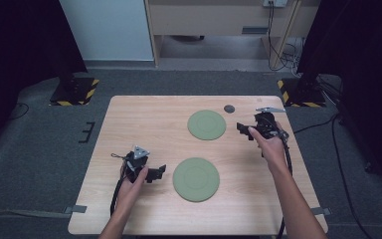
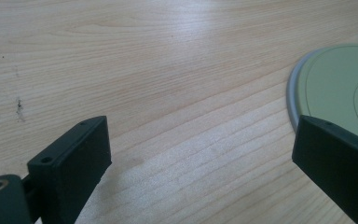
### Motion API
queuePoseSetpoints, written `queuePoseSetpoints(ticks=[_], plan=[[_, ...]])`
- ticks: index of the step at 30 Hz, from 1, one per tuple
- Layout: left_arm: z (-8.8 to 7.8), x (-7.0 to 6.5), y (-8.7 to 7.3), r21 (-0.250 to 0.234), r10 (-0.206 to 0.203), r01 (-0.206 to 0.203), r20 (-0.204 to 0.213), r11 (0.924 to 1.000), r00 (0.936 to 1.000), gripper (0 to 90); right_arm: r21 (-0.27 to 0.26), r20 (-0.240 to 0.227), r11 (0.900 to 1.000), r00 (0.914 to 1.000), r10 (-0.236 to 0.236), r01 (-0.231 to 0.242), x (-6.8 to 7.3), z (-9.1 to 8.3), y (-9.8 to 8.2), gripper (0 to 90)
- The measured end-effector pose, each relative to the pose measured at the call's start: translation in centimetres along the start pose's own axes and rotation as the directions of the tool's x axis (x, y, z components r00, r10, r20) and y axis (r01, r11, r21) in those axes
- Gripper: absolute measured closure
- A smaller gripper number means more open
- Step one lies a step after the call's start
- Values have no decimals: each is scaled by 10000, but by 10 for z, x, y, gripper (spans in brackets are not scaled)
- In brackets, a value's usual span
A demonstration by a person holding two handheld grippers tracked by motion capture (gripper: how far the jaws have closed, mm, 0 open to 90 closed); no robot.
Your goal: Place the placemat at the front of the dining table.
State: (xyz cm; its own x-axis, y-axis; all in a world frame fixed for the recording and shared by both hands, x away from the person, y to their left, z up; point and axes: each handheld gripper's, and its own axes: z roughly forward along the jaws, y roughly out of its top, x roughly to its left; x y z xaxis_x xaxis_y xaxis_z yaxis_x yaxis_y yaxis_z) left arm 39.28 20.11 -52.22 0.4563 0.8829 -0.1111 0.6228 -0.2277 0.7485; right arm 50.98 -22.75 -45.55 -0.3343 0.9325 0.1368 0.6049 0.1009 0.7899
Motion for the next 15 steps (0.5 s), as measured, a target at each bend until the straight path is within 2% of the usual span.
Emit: queuePoseSetpoints(ticks=[6,15], plan=[[2,-1,4,-33,-61,61,-16,10000,10000,37,-51,-149,10000,9999,-29,28,1,-8,-15,63],[-3,1,8,143,227,-224,-238,9996,9995,35,118,-286,9998,9995,-147,150,-1,-19,-36,66]])
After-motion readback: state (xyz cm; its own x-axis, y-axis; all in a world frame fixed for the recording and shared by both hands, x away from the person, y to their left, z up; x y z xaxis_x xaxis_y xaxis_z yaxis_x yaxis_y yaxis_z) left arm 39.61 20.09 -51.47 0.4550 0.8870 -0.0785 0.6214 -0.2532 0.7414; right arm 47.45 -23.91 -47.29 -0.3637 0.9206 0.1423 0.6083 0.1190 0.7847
